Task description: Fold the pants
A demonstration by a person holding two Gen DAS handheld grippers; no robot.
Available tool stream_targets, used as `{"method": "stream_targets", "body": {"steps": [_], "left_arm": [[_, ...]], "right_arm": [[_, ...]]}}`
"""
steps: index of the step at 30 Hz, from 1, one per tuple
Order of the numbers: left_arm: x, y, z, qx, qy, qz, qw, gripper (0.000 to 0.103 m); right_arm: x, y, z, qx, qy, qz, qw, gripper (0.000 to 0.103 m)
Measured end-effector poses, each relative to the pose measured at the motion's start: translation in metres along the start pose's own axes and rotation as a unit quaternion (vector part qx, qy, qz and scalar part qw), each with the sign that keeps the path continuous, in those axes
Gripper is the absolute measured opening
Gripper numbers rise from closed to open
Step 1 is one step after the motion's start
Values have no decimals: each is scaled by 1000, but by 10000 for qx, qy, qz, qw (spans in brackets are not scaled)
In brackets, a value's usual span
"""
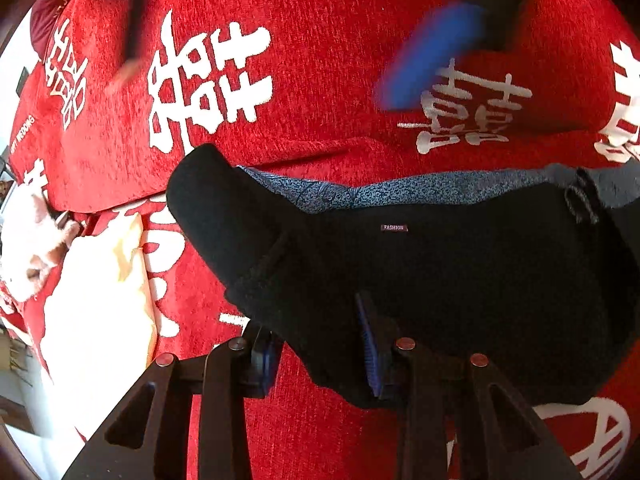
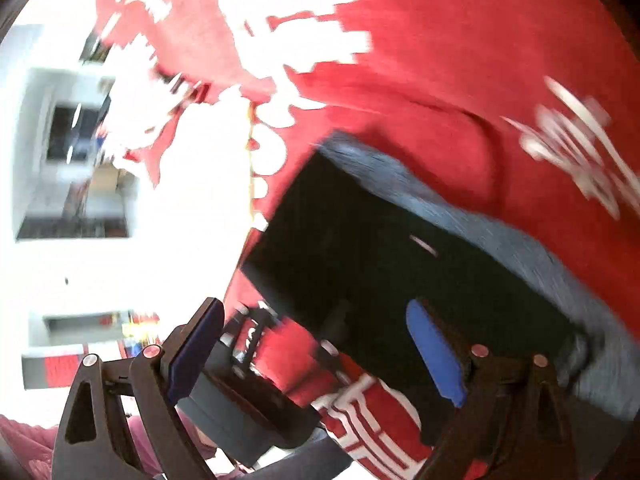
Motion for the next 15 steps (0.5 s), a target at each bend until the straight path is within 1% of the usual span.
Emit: {"method": "stream_targets", "body": {"steps": [2,5,7,8,9,11,12,13,15], "left_arm": [[-1,1,-1,-20,-6,-3,10000,35],[-4,-1,2,-21,3,-20,10000,36],[-6,-1,3,-18,23,-37,10000,35],[-6,-1,3,-15,37,-42,10000,36],[-6,-1,2,-6,44,-45,10000,36],[-6,1,3,-28,-27,7,10000,36],[-7,2,1,-64,-24,60,10000,36],[-10,4,-1,-48,17,95,9999,35],[-16,10,-8,22,106,177,9998,36]], "right_arm": [[21,-20,-8,-367,-305,3,9989,94],[58,-43,-7,-652,-984,-92,9930,94],[81,-49,-5,-868,-1317,42,9875,94],[90,-48,-3,-939,-1456,173,9847,94],[99,-42,0,-979,-1608,356,9815,92],[107,-32,4,-979,-1739,585,9781,53],[109,-24,4,-965,-1752,738,9770,32],[106,-17,6,-902,-1694,767,9784,24],[93,-11,4,-729,-1442,617,9849,21]]}}
Point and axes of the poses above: each gripper's, at about its wrist camera, not at the fingertips, and x roughly the way its jaws point, y to its right, z to its underside, the point moved 9 cm from there along x, roughly the way its jaws point, and after that the axes turned 11 degrees about y, right-handed, at the moved point
